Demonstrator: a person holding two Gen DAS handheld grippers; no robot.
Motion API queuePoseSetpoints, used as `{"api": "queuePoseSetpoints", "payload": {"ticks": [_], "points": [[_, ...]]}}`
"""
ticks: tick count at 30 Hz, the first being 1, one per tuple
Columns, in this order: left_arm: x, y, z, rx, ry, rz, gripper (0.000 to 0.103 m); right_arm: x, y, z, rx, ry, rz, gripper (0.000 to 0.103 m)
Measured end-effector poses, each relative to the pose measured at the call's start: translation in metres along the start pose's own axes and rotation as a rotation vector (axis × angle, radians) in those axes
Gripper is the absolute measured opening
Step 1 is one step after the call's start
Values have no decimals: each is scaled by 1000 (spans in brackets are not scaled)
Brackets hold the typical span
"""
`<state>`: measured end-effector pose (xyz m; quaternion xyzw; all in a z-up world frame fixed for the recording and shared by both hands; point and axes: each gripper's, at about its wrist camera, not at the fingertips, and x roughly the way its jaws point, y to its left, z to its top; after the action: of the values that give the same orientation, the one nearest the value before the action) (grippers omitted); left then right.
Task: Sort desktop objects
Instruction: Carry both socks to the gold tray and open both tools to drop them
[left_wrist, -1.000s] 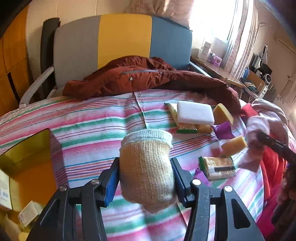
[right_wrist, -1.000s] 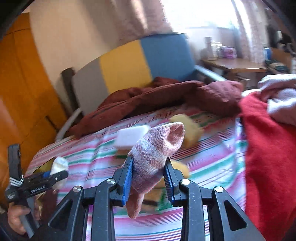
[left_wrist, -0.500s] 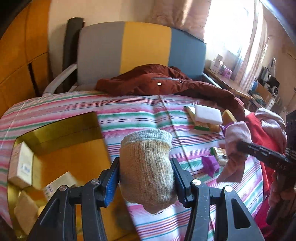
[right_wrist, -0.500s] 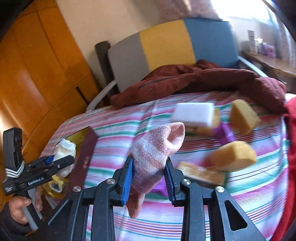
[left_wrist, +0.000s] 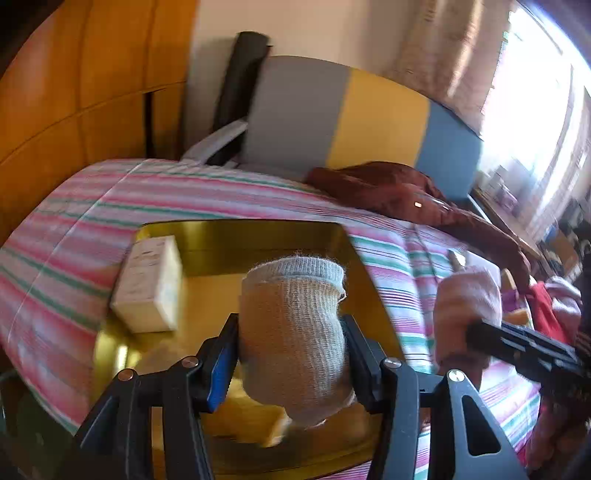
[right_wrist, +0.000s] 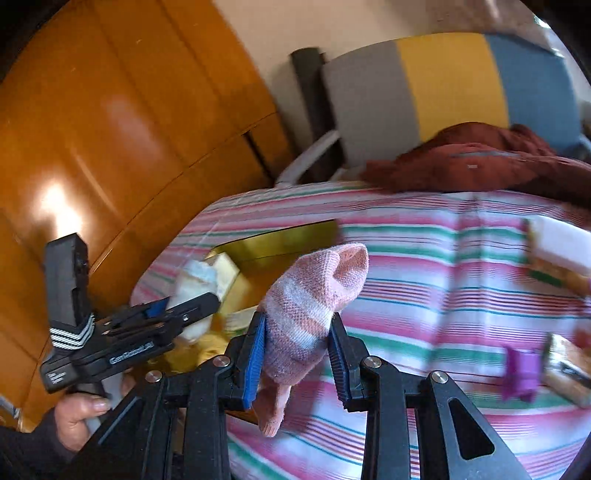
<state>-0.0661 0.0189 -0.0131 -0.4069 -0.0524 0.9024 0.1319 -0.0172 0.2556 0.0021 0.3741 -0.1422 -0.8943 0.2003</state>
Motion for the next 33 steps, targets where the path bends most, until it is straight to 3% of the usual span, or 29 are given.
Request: {"api": "queuePoseSetpoints", "payload": {"ticks": [5,11,15,23,28,33], "points": [[-6,34,-5,-65,-17,38,53,27,34,-6,-38,40,27,34],[-8,69,2,-139,-36,55,53,57,59,-10,-75,86,-21,35],[-5,72,6,-133,-44,46,54,70,70,-16,-114,125,-61,35],[24,62,-1,-101,24,35,54,79,65,-29,-97,177,-75,36],[35,57,-4,-86,56,53,59,74,68,-34,-97,176,-76,45],[33,57,-13,-70,64,90,61,67,74,-32,-118,150,-79,62]]}}
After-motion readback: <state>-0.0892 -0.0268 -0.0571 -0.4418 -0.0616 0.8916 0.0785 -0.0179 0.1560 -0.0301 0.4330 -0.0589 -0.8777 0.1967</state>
